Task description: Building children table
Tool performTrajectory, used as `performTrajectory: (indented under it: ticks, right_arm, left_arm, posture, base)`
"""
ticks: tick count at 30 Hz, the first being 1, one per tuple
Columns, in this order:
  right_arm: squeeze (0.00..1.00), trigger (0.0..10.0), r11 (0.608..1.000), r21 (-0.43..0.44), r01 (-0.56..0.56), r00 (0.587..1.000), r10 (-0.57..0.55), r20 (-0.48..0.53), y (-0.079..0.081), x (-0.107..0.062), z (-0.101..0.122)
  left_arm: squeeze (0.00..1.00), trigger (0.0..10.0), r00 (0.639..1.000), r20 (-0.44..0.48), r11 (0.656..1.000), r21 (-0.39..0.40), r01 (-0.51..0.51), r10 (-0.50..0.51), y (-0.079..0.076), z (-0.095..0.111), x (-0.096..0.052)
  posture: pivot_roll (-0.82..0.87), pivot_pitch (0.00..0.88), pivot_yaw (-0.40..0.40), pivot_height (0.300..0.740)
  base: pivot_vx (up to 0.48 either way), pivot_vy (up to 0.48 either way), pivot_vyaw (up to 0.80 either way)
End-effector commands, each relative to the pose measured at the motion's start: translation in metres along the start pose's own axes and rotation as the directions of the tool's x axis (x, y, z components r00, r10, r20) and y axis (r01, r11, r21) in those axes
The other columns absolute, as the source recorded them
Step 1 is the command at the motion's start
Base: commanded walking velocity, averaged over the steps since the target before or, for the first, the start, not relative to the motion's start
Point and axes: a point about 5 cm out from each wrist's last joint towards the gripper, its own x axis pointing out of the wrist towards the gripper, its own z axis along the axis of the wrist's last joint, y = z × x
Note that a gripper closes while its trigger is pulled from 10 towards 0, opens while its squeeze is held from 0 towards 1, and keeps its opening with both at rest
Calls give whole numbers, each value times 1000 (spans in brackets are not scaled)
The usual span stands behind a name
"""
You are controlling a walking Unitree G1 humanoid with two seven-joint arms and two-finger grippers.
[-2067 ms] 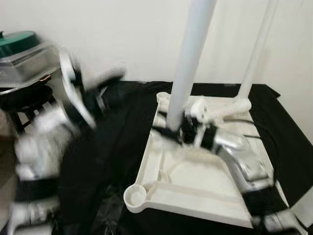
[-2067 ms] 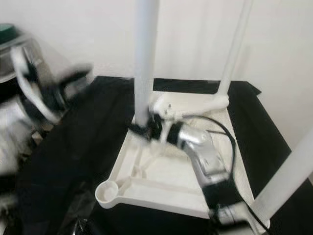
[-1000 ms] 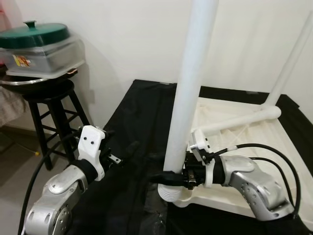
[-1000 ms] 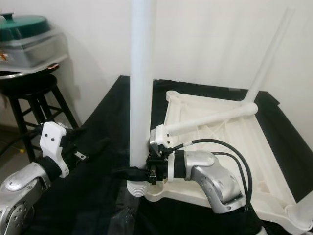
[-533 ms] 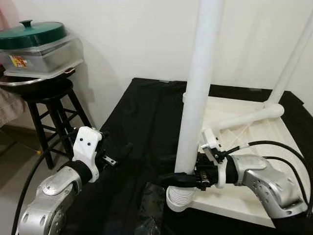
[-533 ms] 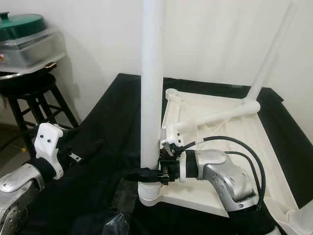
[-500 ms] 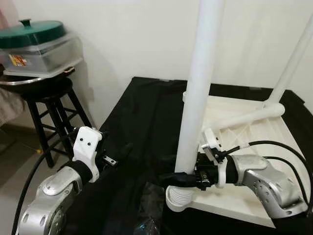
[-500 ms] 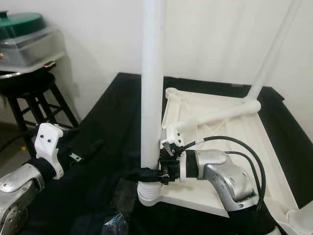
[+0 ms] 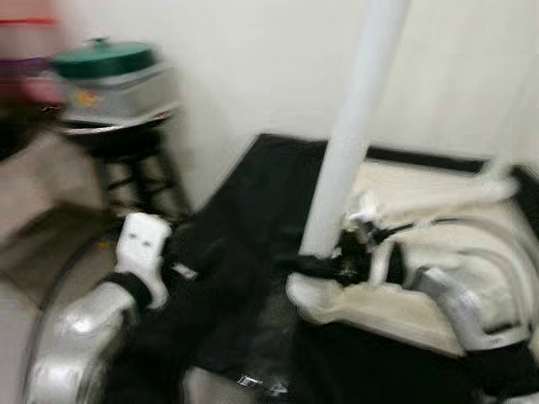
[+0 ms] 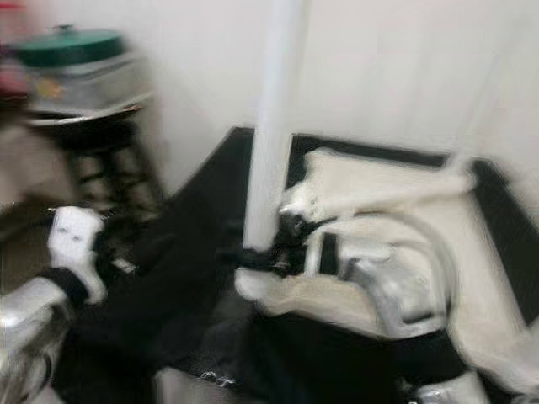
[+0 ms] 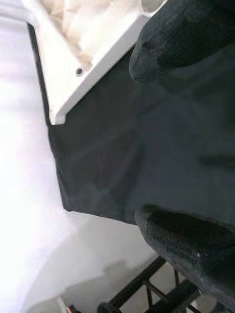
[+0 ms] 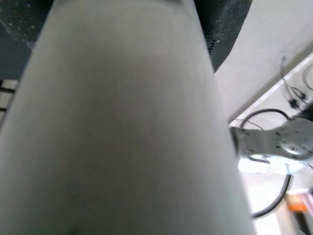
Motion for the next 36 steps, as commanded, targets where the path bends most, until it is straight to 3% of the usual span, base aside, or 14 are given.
performTrajectory:
  ticks: [1,5,15,27,32,36]
  right_arm:
    - [0,10000,1000,4,9,1000,-9,12,-3,0,5]
    - [0,10000,1000,4,-1,1000,1,15,-3,1,6]
    - [0,10000,994,6,-113,993,114,-38,4,5,5]
    - [0,10000,986,-8,-165,985,164,-61,-4,19,6]
    - [0,10000,940,-5,-342,934,339,-111,0,38,9]
    - [0,10000,931,-11,-365,923,361,-131,-2,41,9]
  left_arm:
    - [0,10000,1000,12,1000,-9,-11,11,7,3,1]
    - [0,10000,1000,16,1000,-23,-17,17,8,3,0]
    - [0,10000,998,38,999,-23,-43,44,13,9,-3]
    - [0,10000,992,71,994,23,-111,109,22,21,-8]
    - [0,10000,985,84,985,74,-155,148,23,29,-18]
    - [0,10000,988,78,986,92,-140,134,20,30,-20]
  posture:
    - [44,11,3,740]
    - [44,21,1,740]
    - [44,63,-12,740]
    - [50,121,-24,740]
    - [67,175,-44,740]
    - [76,198,-49,740]
  base:
    - [0,0,-800]
    - [0,0,-800]
    - [0,0,-80]
    - [0,0,-209]
    - [0,0,0]
    - [0,0,0]
